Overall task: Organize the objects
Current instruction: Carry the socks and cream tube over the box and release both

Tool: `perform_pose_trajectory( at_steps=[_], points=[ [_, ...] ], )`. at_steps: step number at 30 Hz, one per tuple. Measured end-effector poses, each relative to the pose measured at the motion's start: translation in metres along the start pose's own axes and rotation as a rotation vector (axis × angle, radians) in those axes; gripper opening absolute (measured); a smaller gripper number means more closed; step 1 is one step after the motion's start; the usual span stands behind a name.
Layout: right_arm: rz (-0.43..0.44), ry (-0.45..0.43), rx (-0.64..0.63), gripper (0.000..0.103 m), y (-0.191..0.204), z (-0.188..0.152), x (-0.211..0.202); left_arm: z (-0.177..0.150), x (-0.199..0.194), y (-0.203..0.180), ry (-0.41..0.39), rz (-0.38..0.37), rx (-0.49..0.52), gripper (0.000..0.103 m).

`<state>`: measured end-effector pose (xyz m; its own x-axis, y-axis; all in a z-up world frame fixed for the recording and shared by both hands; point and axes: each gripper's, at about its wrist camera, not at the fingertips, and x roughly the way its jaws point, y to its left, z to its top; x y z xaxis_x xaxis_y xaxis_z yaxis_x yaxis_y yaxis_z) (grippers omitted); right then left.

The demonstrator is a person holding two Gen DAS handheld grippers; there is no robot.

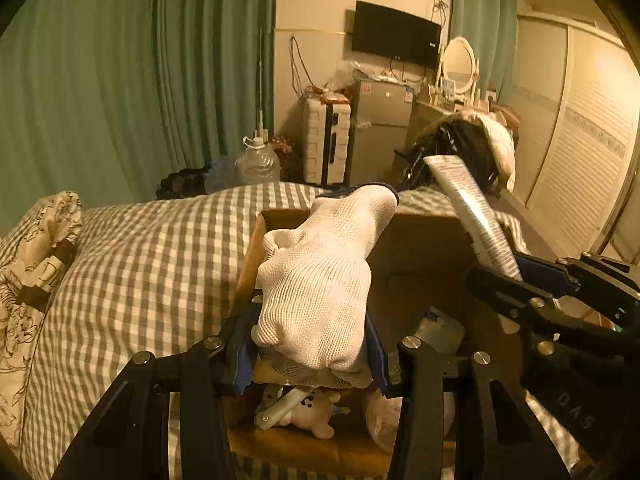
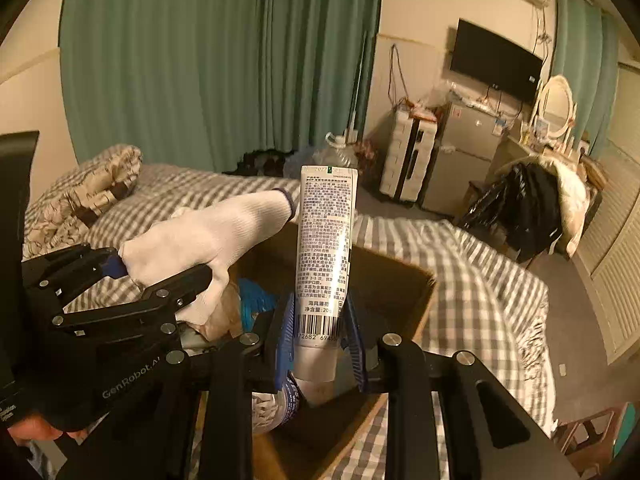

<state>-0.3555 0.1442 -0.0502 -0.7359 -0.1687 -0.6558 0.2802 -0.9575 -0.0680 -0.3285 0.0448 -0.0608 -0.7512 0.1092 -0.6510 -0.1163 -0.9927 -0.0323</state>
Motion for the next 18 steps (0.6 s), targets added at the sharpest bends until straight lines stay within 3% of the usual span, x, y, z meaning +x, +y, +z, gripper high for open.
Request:
perform_pose_trajectory(
  at_steps=[9, 13, 16, 18],
  points=[
    [-0.005, 0.099, -0.014, 0.024, 0.000, -0.021, 0.033, -0.017, 0.023, -0.004, 0.090, -0.012, 0.010, 0.046],
    [-0.012, 0.104, -0.012, 0.024, 0.000, -0.024, 0.034, -0.022, 0.026, -0.006, 0.106, -0.023, 0.014, 0.048],
    [-0.032, 0.091, -0.008, 0.025, -0.001, -0.022, 0.033, -0.022, 0.026, -0.007, 0.102, -0.024, 0.018, 0.056],
    [-0.039, 0.080, 0.000, 0.026, 0.000, -0.021, 0.033, -0.020, 0.025, -0.006, 0.093, -0.019, 0.018, 0.068]
  ],
)
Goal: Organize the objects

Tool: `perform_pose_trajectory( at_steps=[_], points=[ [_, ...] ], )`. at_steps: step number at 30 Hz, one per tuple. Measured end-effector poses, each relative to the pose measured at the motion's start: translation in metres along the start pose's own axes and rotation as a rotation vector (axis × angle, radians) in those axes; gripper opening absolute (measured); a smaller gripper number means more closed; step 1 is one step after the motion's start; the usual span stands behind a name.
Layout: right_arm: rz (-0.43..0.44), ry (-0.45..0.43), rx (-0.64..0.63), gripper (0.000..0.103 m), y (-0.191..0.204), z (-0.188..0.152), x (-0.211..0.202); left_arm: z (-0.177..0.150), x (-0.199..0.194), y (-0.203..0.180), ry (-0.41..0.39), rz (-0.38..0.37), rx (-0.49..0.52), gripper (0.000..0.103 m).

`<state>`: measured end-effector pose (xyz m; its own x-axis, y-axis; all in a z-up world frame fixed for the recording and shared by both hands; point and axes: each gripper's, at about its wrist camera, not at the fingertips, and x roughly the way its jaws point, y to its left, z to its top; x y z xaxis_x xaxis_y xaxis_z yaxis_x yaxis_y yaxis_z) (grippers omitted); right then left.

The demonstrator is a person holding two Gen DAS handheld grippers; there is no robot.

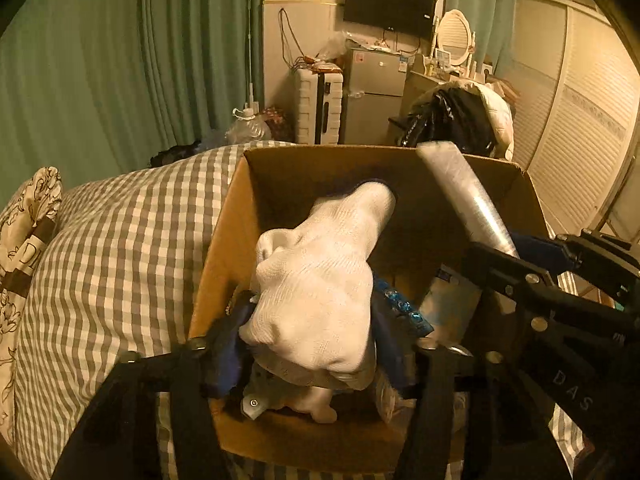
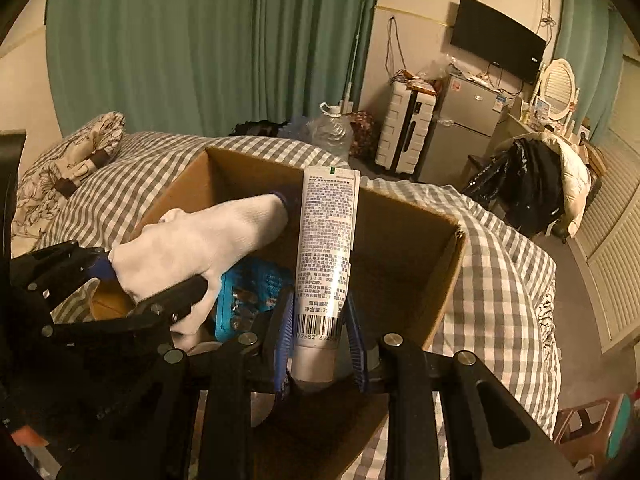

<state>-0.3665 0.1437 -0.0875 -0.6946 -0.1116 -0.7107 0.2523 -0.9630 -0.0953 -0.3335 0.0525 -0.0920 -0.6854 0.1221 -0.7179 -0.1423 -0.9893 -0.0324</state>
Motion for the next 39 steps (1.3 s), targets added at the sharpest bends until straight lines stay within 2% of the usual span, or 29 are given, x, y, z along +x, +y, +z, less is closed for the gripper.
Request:
perform_pose_trajectory(
  at_steps=[4, 6, 8, 11, 16, 19, 25, 30, 35, 39],
  points=[
    [-0.038, -0.040, 0.019, 0.047, -0.004, 0.003, -0.006, 0.003, -0.004, 0.009, -0.023, 0.027, -0.029, 0.080],
    [-0.049, -0.062, 0.042, 0.056, -0.008, 0.005, -0.010, 0.004, -0.004, 0.015, -0.032, 0.034, -0.053, 0.097],
    [-0.053, -0.082, 0.064, 0.068, -0.012, 0.006, -0.015, 0.005, -0.009, 0.020, -0.057, 0.030, -0.081, 0.097],
    [-0.083, -0.116, 0.077, 0.077, -0.015, 0.007, -0.027, 0.007, -0.019, 0.026, -0.079, 0.042, -0.105, 0.099],
    [-0.113, -0.146, 0.093, 0.082, -0.019, 0.009, -0.061, 0.012, -0.058, 0.025, -0.150, 0.041, -0.101, 0.103],
    [-0.145, -0.188, 0.105, 0.094, -0.025, 0.008, -0.096, 0.019, -0.095, 0.019, -0.219, 0.056, -0.073, 0.103],
    [-0.192, -0.291, 0.127, 0.103, -0.030, 0.013, -0.179, 0.032, -0.171, 0.009, -0.332, 0.066, -0.066, 0.103],
    [-0.212, -0.376, 0.132, 0.103, -0.024, 0.012, -0.245, 0.031, -0.236, 0.003, -0.428, 0.077, -0.050, 0.103],
    [-0.197, -0.440, 0.155, 0.103, -0.013, 0.000, -0.301, 0.014, -0.293, -0.002, -0.511, 0.078, -0.023, 0.103],
    [-0.194, -0.490, 0.178, 0.103, -0.007, -0.023, -0.341, -0.010, -0.325, -0.007, -0.551, 0.078, 0.003, 0.103]
  ],
)
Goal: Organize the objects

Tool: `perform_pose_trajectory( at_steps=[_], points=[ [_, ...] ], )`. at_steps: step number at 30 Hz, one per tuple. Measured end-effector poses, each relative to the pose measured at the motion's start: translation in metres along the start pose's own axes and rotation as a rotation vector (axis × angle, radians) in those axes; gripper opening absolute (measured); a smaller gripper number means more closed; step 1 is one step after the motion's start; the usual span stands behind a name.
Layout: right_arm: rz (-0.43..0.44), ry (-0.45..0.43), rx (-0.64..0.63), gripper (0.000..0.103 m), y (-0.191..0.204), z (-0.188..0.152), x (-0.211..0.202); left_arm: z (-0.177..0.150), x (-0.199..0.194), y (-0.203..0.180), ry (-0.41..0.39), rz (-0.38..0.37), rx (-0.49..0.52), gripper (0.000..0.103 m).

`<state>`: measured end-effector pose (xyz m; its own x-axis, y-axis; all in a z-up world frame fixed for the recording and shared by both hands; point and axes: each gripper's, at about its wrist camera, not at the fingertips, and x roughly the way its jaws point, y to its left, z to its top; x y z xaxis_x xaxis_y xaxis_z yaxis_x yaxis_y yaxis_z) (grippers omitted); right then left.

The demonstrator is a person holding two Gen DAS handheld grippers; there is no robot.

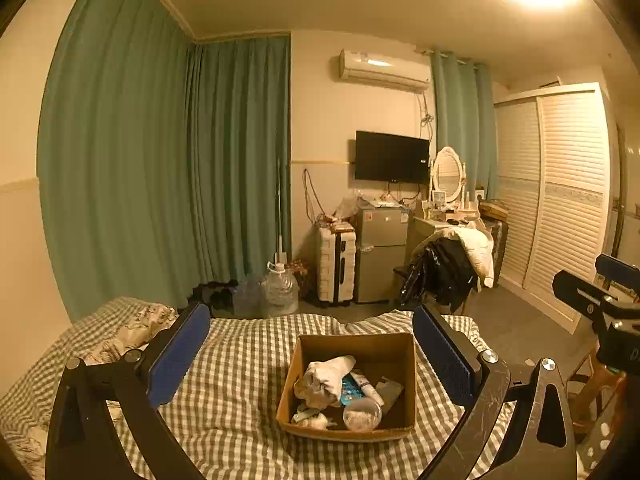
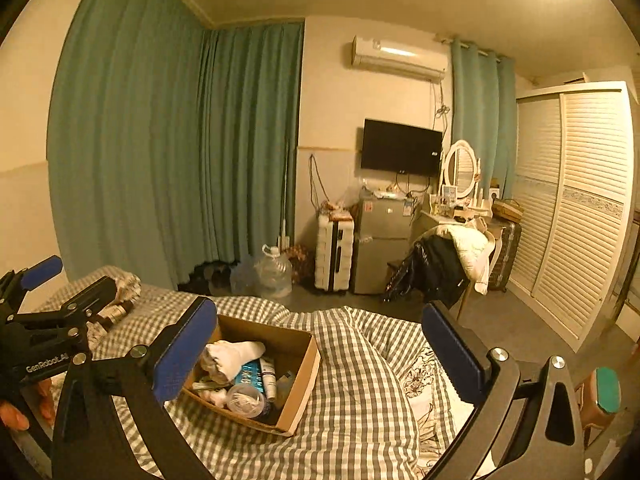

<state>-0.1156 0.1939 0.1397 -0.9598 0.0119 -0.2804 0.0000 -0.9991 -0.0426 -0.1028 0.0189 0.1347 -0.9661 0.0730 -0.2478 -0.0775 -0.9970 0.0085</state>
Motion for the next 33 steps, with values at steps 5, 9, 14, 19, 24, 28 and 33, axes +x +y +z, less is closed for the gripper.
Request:
perform_pose_trajectory(
  at_steps=[5, 9, 14, 19, 24, 28, 33],
  points=[
    [0.003, -0.035, 0.044, 0.103, -0.003, -0.021, -0.040, -0.023, -0.027, -0.002, -0.022, -0.007, 0.022, 0.103],
    [-0.003, -0.030, 0.040, 0.103, 0.002, -0.050, -0.049, -0.049, -0.032, -0.001, -0.005, -0.004, 0.012, 0.103],
    [-0.049, -0.018, 0.010, 0.103, 0.016, -0.097, -0.036, -0.092, -0.036, 0.006, -0.004, 0.076, -0.003, 0.103],
    [-0.037, 0.014, -0.008, 0.103, 0.028, -0.143, -0.018, -0.137, -0.030, 0.023, 0.042, 0.129, -0.086, 0.103],
    [-0.017, 0.056, -0.017, 0.103, 0.034, -0.159, -0.004, -0.154, -0.022, 0.034, 0.087, 0.146, -0.107, 0.103],
    [-0.015, 0.069, -0.005, 0.103, 0.033, -0.162, -0.002, -0.157, -0.025, 0.035, 0.097, 0.140, -0.096, 0.103],
    [-0.017, 0.090, -0.001, 0.103, 0.032, -0.162, 0.003, -0.159, -0.026, 0.033, 0.104, 0.141, -0.090, 0.103]
  ],
)
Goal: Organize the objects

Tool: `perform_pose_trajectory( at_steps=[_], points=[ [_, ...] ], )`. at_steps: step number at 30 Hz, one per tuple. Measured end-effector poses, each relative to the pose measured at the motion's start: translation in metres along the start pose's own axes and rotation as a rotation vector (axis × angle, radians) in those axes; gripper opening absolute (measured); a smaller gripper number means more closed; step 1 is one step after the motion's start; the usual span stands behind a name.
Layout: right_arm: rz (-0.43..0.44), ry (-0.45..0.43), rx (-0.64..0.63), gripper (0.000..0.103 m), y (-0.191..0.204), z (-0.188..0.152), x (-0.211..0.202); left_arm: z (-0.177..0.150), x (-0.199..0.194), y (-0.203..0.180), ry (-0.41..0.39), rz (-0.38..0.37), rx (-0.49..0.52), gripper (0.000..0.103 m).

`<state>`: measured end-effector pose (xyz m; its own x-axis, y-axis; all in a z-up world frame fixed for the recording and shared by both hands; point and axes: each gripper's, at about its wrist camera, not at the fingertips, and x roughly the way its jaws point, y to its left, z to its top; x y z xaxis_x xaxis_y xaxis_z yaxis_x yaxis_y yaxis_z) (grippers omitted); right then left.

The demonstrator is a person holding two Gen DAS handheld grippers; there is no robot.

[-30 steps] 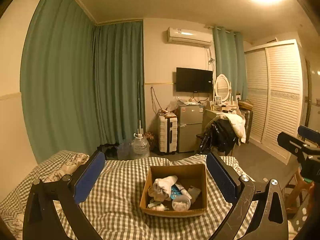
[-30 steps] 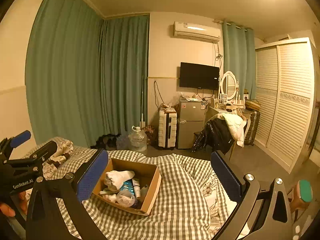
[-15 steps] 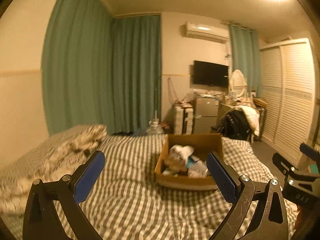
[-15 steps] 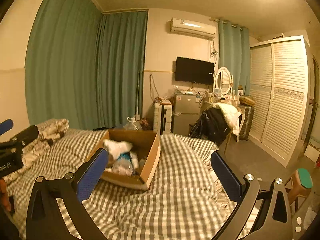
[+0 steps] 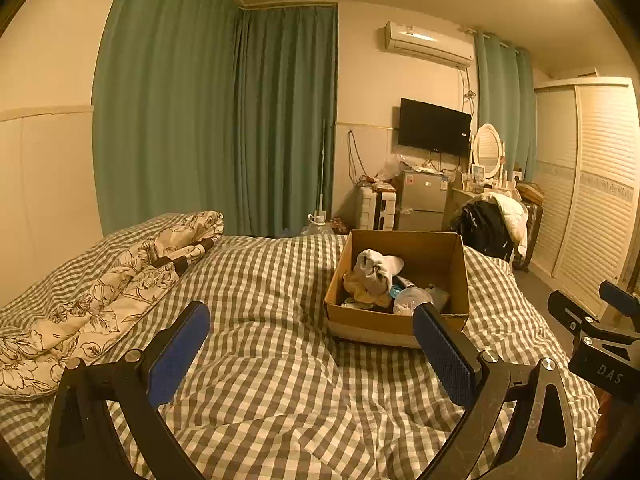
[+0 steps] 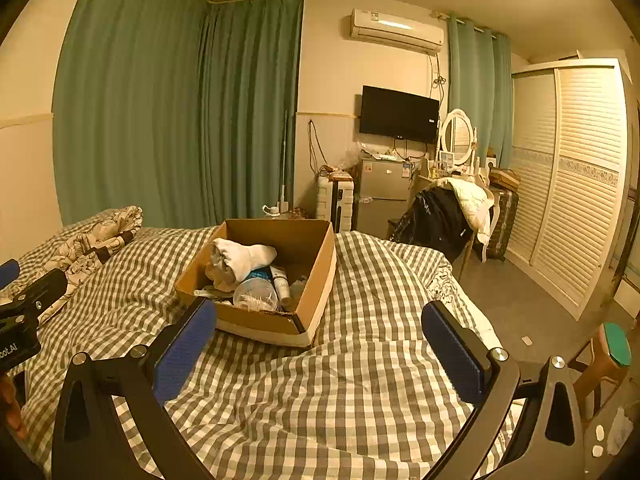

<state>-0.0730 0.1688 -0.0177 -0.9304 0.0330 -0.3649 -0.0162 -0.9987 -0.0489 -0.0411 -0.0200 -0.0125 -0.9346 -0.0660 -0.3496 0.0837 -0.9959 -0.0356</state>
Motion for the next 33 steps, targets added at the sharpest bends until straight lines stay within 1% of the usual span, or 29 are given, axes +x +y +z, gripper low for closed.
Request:
perform_pose_trajectory(
  at_steps=[21, 33],
  points=[
    [0.008, 0.028, 0.004, 0.103, 0.0043, -0.0034, 0.0027, 0.0001, 0.0004, -0.0006, 0.013, 0.005, 0.009, 0.103],
    [0.011, 0.030, 0.008, 0.103, 0.0056, -0.0041, 0.0019, -0.0002, 0.0002, -0.0010, 0.014, 0.004, 0.010, 0.103]
  ],
)
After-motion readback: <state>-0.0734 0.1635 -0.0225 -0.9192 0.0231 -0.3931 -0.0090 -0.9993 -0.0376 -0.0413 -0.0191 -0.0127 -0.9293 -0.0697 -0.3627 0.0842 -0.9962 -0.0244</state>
